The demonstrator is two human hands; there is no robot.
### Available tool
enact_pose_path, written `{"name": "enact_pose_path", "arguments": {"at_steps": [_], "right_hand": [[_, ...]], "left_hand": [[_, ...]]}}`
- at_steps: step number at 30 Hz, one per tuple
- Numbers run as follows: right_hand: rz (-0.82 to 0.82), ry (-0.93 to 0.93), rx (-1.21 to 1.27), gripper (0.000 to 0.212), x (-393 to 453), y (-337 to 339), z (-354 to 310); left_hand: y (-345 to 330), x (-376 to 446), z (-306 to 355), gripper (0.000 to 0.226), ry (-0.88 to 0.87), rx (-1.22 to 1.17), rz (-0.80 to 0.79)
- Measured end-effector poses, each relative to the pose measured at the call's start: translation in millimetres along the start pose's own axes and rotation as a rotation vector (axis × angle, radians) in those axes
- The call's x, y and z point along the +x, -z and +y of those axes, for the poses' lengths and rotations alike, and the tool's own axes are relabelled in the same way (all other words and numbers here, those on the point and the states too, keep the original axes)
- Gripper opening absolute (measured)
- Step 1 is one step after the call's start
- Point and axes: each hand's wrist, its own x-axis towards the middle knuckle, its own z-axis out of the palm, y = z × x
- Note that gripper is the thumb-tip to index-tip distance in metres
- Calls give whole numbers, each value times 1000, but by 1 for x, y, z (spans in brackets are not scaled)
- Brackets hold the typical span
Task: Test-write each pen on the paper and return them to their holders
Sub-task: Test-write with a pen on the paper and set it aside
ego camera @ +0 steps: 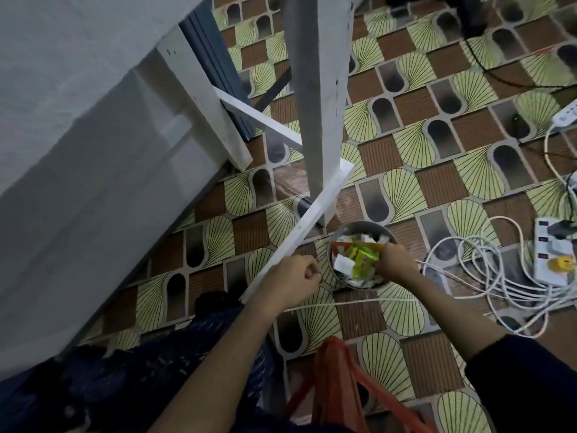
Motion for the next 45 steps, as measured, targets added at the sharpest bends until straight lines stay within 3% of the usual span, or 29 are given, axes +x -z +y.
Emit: {"name": "enact_pose_path", "arguments": {"at_steps": [7,12,15,22,26,29,35,41,45], "right_hand": [[-6,-3,19,44,4,1,5],[-23,72,0,28,-9,7,-4],[90,158,66,17,-22,31,-19],[477,522,158,27,-109,151,-72],[698,906,369,27,-190,224,-123],[749,1205,500,35,-254,263,-180],[569,1566,575,41,-357,293,-329],[308,1706,341,33,-437,272,-480],[255,1703,32,23,-464,224,-571]], "left_hand": [[-1,3,7,20,-34,-2,14],[2,-3,12,21,-22,24,19],[6,-15,24,20,-61,29,59],[62,-90,84,22,-352,236,287],[126,-175,85,19,-437,224,509],[172,-256,68,18,-461,186,765],[220,-400,-8,13,-198,27,1216],[237,-488,-122,13,196,89,1397],[236,-528,-200,16,451,41,1453]]}}
